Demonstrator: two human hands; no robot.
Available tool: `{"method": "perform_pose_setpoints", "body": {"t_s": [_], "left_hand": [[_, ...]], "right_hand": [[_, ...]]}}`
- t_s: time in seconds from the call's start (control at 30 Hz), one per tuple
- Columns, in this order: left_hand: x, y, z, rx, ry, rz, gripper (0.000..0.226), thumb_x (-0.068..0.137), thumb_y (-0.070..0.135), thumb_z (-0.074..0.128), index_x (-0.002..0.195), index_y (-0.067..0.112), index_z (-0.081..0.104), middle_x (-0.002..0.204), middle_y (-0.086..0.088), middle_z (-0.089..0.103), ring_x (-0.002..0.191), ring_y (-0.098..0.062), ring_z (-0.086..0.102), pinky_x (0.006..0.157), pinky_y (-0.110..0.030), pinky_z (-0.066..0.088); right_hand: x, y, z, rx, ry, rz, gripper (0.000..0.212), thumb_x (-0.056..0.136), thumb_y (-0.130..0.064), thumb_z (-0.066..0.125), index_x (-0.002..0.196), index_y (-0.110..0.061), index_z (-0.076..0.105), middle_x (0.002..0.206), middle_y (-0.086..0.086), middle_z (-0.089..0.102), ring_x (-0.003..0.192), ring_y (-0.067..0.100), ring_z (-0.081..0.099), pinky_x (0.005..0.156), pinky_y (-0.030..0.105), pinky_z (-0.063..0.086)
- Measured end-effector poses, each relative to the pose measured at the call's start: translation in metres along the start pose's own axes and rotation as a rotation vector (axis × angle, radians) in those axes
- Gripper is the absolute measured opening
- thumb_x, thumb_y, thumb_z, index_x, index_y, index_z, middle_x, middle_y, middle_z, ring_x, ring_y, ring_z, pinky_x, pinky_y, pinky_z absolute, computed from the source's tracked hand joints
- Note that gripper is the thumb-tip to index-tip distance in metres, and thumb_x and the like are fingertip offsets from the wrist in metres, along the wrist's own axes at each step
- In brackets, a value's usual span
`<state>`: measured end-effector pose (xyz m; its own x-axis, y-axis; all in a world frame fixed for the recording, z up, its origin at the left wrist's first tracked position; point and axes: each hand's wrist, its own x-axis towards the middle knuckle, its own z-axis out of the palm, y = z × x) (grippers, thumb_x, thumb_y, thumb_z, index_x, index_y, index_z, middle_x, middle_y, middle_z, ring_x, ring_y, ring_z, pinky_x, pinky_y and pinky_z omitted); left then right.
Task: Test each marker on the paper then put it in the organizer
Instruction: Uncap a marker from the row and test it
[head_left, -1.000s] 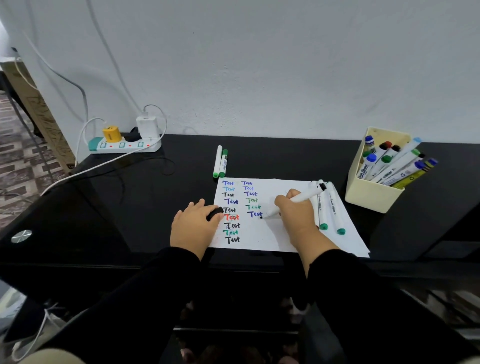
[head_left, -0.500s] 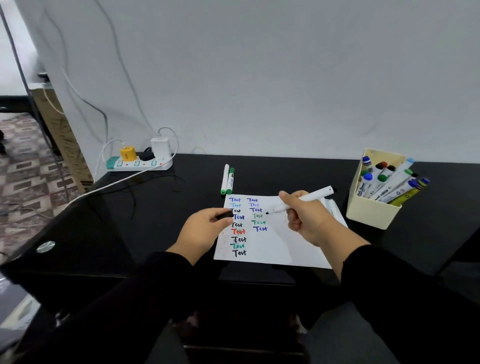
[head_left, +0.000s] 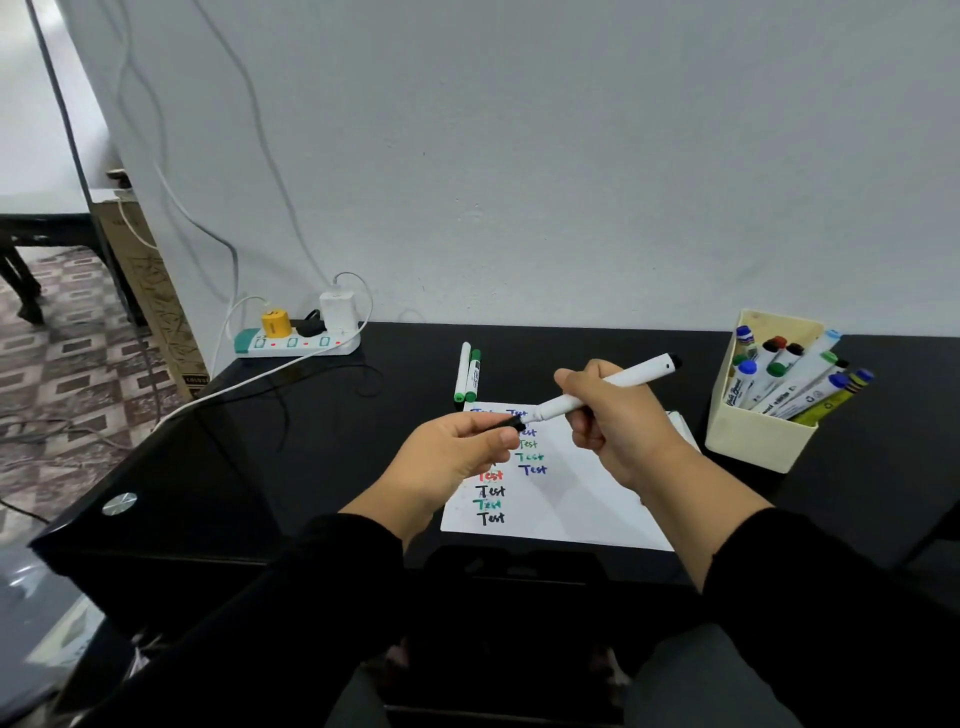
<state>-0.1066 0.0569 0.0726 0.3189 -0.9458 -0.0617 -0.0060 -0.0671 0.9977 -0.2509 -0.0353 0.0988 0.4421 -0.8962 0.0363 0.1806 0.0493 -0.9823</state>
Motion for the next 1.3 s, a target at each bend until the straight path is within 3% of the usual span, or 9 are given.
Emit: {"method": "perform_pose_setpoints", "body": {"t_s": [0.27, 0.5, 0.63, 0.7, 0.8, 0.9, 1.13, 1.23, 1.3], "left_hand": [[-0.001, 0.009, 0.004, 0.095, -0.02, 0.065, 0.01, 0.089, 0.016, 0.061, 0.085, 0.02, 0.07, 0.07, 0.007, 0.071, 0.067, -0.005, 0.064, 0.078, -0.024, 0.051], [0.002, 0.013, 0.008, 0.259, 0.083, 0.192, 0.025, 0.089, 0.013, 0.061, 0.077, 0.034, 0.067, 0.074, 0.007, 0.069, 0.076, -0.01, 0.063, 0.082, -0.024, 0.05], [0.005, 0.007, 0.006, 0.323, 0.097, 0.147, 0.017, 0.09, 0.016, 0.061, 0.089, 0.031, 0.069, 0.081, 0.008, 0.068, 0.081, -0.007, 0.062, 0.078, -0.021, 0.047], [0.01, 0.003, 0.0, 0.385, 0.127, 0.124, 0.016, 0.09, 0.018, 0.061, 0.099, 0.029, 0.069, 0.084, 0.01, 0.067, 0.081, -0.006, 0.062, 0.074, -0.02, 0.047], [0.017, -0.001, -0.012, 0.451, 0.178, 0.105, 0.019, 0.091, 0.018, 0.059, 0.107, 0.024, 0.066, 0.082, 0.013, 0.063, 0.059, 0.007, 0.057, 0.052, -0.006, 0.039], [0.022, -0.005, -0.021, 0.548, 0.193, 0.092, 0.02, 0.092, 0.017, 0.057, 0.11, 0.024, 0.064, 0.084, 0.011, 0.062, 0.056, 0.002, 0.05, 0.046, -0.007, 0.034], [0.042, -0.008, -0.023, 0.573, 0.21, 0.116, 0.024, 0.092, 0.015, 0.057, 0.114, 0.023, 0.063, 0.083, 0.011, 0.058, 0.063, 0.0, 0.047, 0.061, -0.015, 0.038], [0.052, -0.015, -0.019, 0.521, 0.189, 0.132, 0.041, 0.09, 0.017, 0.06, 0.13, 0.025, 0.053, 0.121, 0.006, 0.06, 0.103, -0.005, 0.056, 0.088, -0.02, 0.038], [0.057, -0.023, -0.017, 0.577, 0.163, 0.096, 0.057, 0.091, 0.023, 0.059, 0.143, 0.026, 0.036, 0.141, 0.005, 0.045, 0.129, -0.011, 0.043, 0.1, -0.025, 0.032]], "right_hand": [[0.0, 0.01, 0.014, 0.051, 0.053, 0.049, 0.043, 0.088, -0.002, 0.053, 0.058, -0.017, 0.027, 0.046, 0.002, 0.027, 0.037, 0.013, 0.025, 0.042, 0.02, 0.018], [-0.001, 0.015, 0.022, 0.166, 0.11, 0.128, 0.039, 0.09, -0.004, 0.05, 0.059, -0.017, 0.03, 0.039, 0.0, 0.031, 0.036, 0.011, 0.026, 0.038, 0.017, 0.022], [0.001, 0.017, 0.019, 0.072, 0.049, 0.201, 0.034, 0.093, -0.015, 0.054, 0.064, -0.016, 0.036, 0.041, 0.001, 0.036, 0.037, 0.01, 0.026, 0.039, 0.02, 0.021], [0.003, 0.02, 0.013, 0.091, 0.002, 0.251, 0.029, 0.093, -0.025, 0.057, 0.069, -0.015, 0.045, 0.045, 0.001, 0.04, 0.039, 0.01, 0.027, 0.04, 0.02, 0.022], [0.009, 0.024, -0.002, 0.202, 0.068, 0.286, 0.02, 0.092, -0.023, 0.059, 0.075, -0.014, 0.052, 0.05, 0.001, 0.046, 0.043, 0.01, 0.032, 0.041, 0.019, 0.026], [0.013, 0.029, -0.015, -0.071, 0.047, 0.204, 0.016, 0.09, -0.014, 0.061, 0.075, -0.011, 0.056, 0.064, 0.005, 0.051, 0.053, 0.012, 0.038, 0.048, 0.021, 0.031], [0.025, 0.008, -0.018, -1.05, -0.204, 0.002, 0.016, 0.088, -0.027, 0.066, 0.101, -0.019, 0.07, 0.087, -0.005, 0.059, 0.069, 0.006, 0.049, 0.057, 0.016, 0.039], [0.026, 0.01, -0.017, -1.257, -0.258, -0.004, 0.018, 0.091, -0.029, 0.061, 0.104, -0.02, 0.068, 0.09, -0.004, 0.058, 0.063, 0.005, 0.047, 0.057, 0.018, 0.038], [0.025, 0.022, -0.021, -1.314, -0.197, 0.03, 0.016, 0.092, -0.029, 0.057, 0.102, -0.018, 0.064, 0.092, -0.003, 0.059, 0.066, 0.009, 0.05, 0.061, 0.024, 0.042]]}}
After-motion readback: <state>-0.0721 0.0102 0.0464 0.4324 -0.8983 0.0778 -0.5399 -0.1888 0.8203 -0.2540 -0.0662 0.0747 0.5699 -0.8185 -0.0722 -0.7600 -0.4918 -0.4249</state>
